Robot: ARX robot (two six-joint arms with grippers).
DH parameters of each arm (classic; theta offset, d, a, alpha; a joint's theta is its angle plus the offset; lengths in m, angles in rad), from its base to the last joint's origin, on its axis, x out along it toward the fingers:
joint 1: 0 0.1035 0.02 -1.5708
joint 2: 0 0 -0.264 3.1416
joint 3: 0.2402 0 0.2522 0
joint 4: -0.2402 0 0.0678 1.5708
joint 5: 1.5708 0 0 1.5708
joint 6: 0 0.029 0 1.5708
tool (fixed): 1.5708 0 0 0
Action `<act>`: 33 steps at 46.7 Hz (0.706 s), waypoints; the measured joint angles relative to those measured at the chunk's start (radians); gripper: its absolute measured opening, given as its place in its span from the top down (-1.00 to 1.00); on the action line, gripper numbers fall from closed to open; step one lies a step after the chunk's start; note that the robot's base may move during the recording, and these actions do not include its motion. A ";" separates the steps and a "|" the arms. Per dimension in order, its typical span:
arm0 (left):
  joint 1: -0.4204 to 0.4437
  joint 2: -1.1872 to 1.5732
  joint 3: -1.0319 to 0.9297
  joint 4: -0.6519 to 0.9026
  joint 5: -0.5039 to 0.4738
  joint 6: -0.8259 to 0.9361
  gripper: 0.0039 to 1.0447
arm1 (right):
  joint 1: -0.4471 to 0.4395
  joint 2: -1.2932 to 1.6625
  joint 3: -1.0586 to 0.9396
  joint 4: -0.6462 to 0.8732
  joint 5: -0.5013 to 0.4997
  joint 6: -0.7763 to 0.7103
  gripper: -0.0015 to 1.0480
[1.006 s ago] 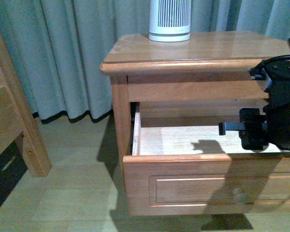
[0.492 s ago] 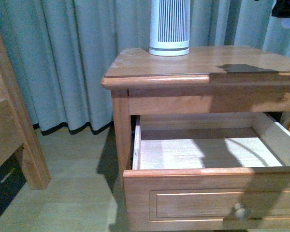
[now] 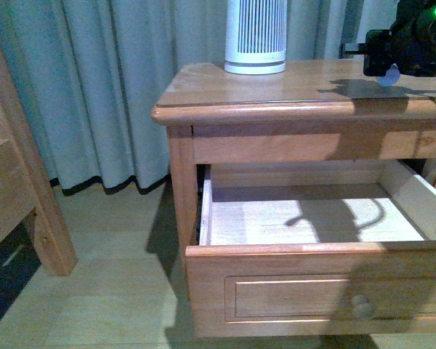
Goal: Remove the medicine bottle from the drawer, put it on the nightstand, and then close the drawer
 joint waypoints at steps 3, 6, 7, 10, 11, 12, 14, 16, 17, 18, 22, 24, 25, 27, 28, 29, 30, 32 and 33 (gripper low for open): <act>0.000 0.000 0.000 0.000 0.000 0.000 -0.88 | 0.000 0.005 -0.007 0.009 0.004 0.000 0.43; 0.000 0.000 0.000 0.000 0.000 0.000 -0.88 | 0.000 0.006 -0.009 0.010 0.007 0.001 0.21; 0.000 0.000 0.000 0.000 0.000 0.000 -0.88 | 0.000 0.006 -0.010 0.011 0.007 0.001 0.14; 0.000 0.000 0.000 0.000 0.000 0.000 -0.88 | -0.001 0.006 -0.015 0.014 0.006 0.001 -0.05; 0.000 0.000 0.000 0.000 0.000 0.000 -0.88 | -0.001 0.006 -0.017 0.014 0.006 0.001 -0.12; 0.000 0.000 0.000 0.000 0.000 0.000 -0.88 | -0.001 0.005 -0.018 0.014 0.005 0.001 -0.15; 0.000 0.000 0.000 0.000 0.000 0.000 -0.88 | -0.001 0.002 -0.023 0.020 0.002 0.000 -0.28; 0.000 0.000 0.000 0.000 0.000 0.000 -0.88 | -0.001 -0.002 -0.027 0.027 0.002 0.000 -0.38; 0.000 0.000 0.000 0.000 0.000 0.000 -0.88 | -0.001 -0.006 -0.031 0.032 0.000 0.000 -0.44; 0.000 0.000 0.000 0.000 0.000 0.000 -0.88 | -0.001 -0.009 -0.033 0.035 -0.002 0.000 -0.47; 0.000 0.000 0.000 0.000 0.000 0.000 -0.88 | 0.001 -0.051 -0.066 0.071 0.000 -0.005 -0.69; 0.000 0.000 0.000 0.000 0.000 0.000 -0.88 | 0.004 -0.085 -0.094 0.105 0.000 -0.014 -0.82; 0.000 0.000 0.000 0.000 0.000 0.000 -0.88 | 0.005 -0.102 -0.108 0.118 -0.002 -0.014 -0.85; 0.000 0.000 0.000 0.000 0.000 0.000 -0.88 | 0.007 -0.157 -0.146 0.135 -0.011 -0.008 -0.89; 0.000 0.000 0.000 0.000 0.000 0.000 -0.88 | 0.009 -0.188 -0.169 0.145 -0.016 -0.010 -0.88; 0.000 0.000 0.000 0.000 0.000 0.000 -0.88 | 0.012 -0.221 -0.194 0.155 -0.016 -0.012 -0.87; 0.000 0.000 0.000 0.000 0.000 0.000 -0.88 | 0.014 -0.255 -0.221 0.173 -0.019 -0.011 -0.87; 0.000 0.000 0.000 0.000 0.000 0.000 -0.88 | 0.021 -0.331 -0.278 0.179 -0.035 -0.002 -0.87; 0.000 0.000 0.000 0.000 0.000 0.000 -0.88 | 0.025 -0.371 -0.312 0.180 -0.042 -0.002 -0.87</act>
